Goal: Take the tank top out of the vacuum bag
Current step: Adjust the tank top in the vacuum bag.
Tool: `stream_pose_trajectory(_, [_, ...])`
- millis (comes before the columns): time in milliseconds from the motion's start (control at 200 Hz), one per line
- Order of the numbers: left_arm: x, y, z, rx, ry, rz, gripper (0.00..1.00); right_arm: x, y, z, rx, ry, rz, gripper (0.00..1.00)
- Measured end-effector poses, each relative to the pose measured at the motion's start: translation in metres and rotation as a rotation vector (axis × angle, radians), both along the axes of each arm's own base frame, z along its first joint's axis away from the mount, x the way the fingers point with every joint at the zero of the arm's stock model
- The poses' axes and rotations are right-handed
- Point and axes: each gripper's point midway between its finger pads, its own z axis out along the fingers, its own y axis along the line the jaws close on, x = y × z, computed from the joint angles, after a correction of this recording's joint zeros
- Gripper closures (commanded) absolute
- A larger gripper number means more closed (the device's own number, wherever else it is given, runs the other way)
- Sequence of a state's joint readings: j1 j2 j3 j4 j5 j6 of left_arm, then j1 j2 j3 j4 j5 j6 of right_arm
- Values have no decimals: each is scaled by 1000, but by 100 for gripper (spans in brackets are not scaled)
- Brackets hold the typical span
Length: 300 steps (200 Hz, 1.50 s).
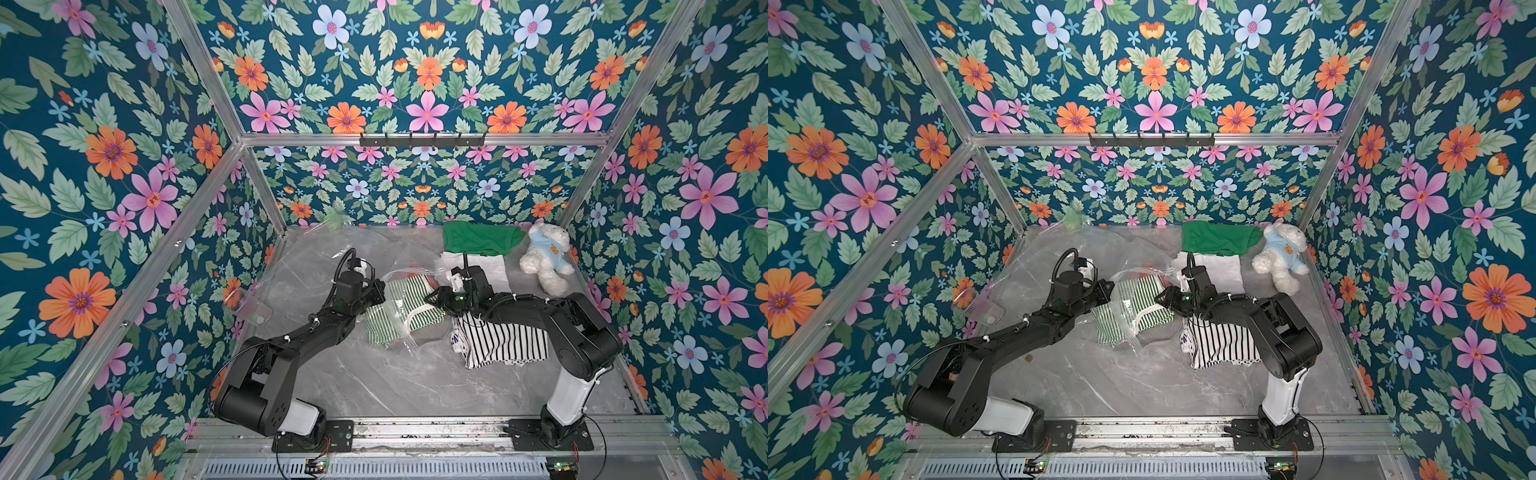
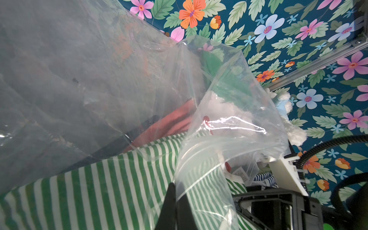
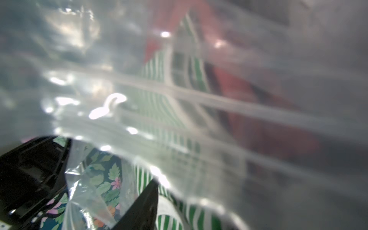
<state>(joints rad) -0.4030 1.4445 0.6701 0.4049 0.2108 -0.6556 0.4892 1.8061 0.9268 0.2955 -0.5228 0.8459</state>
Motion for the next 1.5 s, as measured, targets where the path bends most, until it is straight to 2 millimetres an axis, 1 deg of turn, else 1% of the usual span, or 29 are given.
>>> stream_pose_trajectory(70, [0, 0, 0, 0, 0, 0, 100, -2, 3, 12, 36, -16, 10, 59])
stream_pose_trajectory(125, [0, 0, 0, 0, -1, 0, 100, -3, 5, 23, 57, -41, 19, 61])
stream_pose_trajectory(225, [1, 0, 1, -2, -5, 0, 100, -10, 6, 39, 77, -69, 30, 60])
stream_pose_trajectory(335, [1, 0, 0, -1, -3, 0, 100, -15, 5, 46, 86, -82, 36, 55])
stream_pose_trajectory(530, [1, -1, -4, -3, 7, -2, 100, -17, 8, 42, 86, -69, 48, 48])
stream_pose_trajectory(585, [1, -1, -3, -4, 6, -2, 100, -17, 10, 39, 80, -58, 53, 43])
stream_pose_trajectory(670, [1, -1, -3, -10, 7, 1, 100, -21, 14, 39, 67, -46, 63, 33])
stream_pose_trajectory(800, [1, -2, -2, -12, 5, -1, 100, -30, 16, 38, 18, -41, 74, 26])
stream_pose_trajectory(905, [1, -2, -3, -16, 10, 1, 100, -41, 14, 24, -23, -3, 72, 26])
stream_pose_trajectory(950, [1, -2, -4, -16, 13, 1, 100, -49, 10, 16, -48, 23, 69, 26])
stream_pose_trajectory(1000, [1, -2, -4, -16, 15, 1, 100, -57, 6, 13, -65, 39, 66, 26])
stream_pose_trajectory(1140, [1, -3, -5, -17, 17, -2, 100, -65, 8, 16, -79, 20, 66, 26])
stream_pose_trajectory(1240, [1, -3, -5, -20, 16, -1, 100, -69, 14, 22, -73, 8, 80, 28])
stream_pose_trajectory(1340, [1, -3, -5, -22, 16, -3, 100, -69, 20, 34, -52, -12, 88, 28])
stream_pose_trajectory(1500, [1, -3, -5, -22, 16, -3, 100, -63, 26, 53, -9, -68, 92, 30])
